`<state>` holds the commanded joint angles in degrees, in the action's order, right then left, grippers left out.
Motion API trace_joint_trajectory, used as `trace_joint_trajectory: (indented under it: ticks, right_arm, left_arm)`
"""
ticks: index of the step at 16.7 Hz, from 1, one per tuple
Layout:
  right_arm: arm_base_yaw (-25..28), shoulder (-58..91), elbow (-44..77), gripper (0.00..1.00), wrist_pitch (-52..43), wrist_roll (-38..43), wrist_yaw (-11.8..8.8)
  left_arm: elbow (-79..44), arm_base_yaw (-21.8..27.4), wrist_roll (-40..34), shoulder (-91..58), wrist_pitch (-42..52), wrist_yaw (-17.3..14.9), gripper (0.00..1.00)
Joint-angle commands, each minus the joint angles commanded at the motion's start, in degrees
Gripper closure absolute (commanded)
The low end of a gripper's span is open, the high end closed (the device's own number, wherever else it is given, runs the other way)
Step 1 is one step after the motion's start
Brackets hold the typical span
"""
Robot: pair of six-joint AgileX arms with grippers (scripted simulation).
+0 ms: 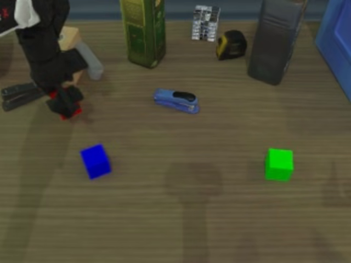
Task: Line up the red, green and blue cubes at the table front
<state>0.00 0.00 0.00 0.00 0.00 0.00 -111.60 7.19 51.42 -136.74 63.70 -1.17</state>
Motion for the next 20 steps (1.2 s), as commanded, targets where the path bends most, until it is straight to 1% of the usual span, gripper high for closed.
trace_joint_trajectory:
  ticks: [4, 6, 12, 14, 16, 20]
  right_arm:
    - [0.0, 0.0, 0.0, 0.0, 0.0, 0.0, 0.0]
    - [0.0, 0.0, 0.0, 0.0, 0.0, 0.0, 0.0]
    - [0.0, 0.0, 0.0, 0.0, 0.0, 0.0, 0.0]
    - [0.0, 0.0, 0.0, 0.0, 0.0, 0.0, 0.0]
    - [0.0, 0.0, 0.0, 0.0, 0.0, 0.0, 0.0]
    - [0.0, 0.0, 0.0, 0.0, 0.0, 0.0, 0.0]
  left_arm:
    - [-5.8, -0.2, 0.3, 1.4, 7.7, 0.0, 1.0]
    - [-7.5, -0.4, 0.3, 2.0, 10.0, 0.0, 1.0]
    - [-6.8, 0.5, 0.2, 2.6, 9.8, 0.1, 1.0]
    - [-3.6, 2.7, -0.1, 5.5, 8.7, 0.1, 1.0]
    - [1.9, 6.3, -0.4, 9.9, 7.2, 0.1, 1.0]
    - [17.8, 16.3, -0.8, 21.1, 3.6, 0.1, 1.0]
